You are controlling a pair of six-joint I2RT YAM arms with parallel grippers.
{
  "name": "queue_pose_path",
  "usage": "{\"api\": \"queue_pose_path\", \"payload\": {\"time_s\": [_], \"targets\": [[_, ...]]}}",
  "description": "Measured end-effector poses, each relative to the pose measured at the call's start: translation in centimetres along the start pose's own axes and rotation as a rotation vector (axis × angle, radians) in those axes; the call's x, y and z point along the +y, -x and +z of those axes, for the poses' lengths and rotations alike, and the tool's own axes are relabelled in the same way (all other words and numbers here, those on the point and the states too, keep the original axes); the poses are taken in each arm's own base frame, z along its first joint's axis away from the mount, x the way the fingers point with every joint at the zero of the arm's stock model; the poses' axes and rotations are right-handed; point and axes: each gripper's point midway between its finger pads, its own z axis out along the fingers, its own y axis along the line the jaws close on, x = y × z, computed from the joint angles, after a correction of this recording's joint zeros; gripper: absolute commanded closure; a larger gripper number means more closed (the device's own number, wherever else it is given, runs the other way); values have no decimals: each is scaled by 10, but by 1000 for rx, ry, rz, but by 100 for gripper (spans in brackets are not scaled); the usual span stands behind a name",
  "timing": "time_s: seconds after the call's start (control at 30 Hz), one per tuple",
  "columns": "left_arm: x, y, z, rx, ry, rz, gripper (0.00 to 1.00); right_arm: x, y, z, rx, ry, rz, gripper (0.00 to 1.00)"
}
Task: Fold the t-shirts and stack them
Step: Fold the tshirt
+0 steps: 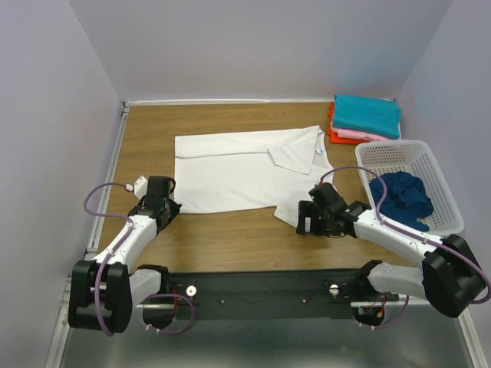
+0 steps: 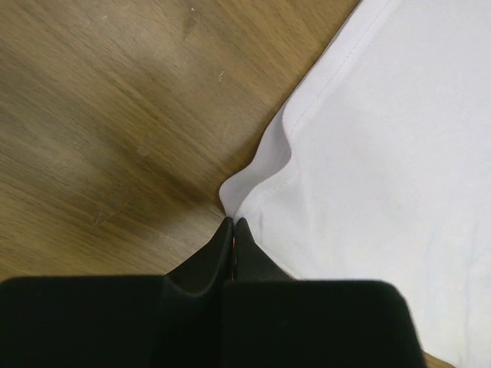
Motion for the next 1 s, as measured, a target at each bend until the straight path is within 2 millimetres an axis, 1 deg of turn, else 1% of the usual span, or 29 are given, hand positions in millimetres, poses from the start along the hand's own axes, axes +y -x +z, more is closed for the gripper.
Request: {"api": "queue_pose_path", "payload": {"time_s": [0.03,0.1,0.17,0.37,0.4,0.47,0.6,0.67,0.7,0.73,0.77,0.83,0.87,1.0], "targets": [[-1,1,-1,-4,-4,0,100,1,-7,0,20,-4,-11,6],[-2,2,-2,-9,-10,-1,100,3,-14,2,39,-10,-29,7],[-2,3,-3,-12,-14,-2,100,4,-15,3,38,-21,-40,7],[-2,5,-4,-21,-14,-3,100,3,-14,5,40,-46,-32,14],[-3,5,-4,-23,-14,-3,100,3,-14,5,40,-49,-32,17],[-3,6,-4,-25,-15,-4,100,1,-14,5,33,-62,-30,18],[-3,6,-4,-27,-17,-4,100,-3,-10,8,16,-101,-9,26],[-4,6,-4,-28,-19,-5,100,-5,-6,9,3,-124,7,36],[-4,7,-4,-28,-20,-5,100,-7,-3,11,-6,-146,15,54],[-4,7,-4,-29,-20,-5,100,-9,-2,12,-10,-160,16,63],[-4,7,-4,-29,-21,-5,100,-11,1,14,-21,-183,24,80],[-4,7,-4,-30,-21,-4,100,-12,5,16,-32,-204,24,93],[-4,7,-4,-30,-21,-3,100,-11,9,16,-43,-205,37,99],[-6,8,-3,-29,-21,2,100,-13,15,14,-63,-229,31,99]]}}
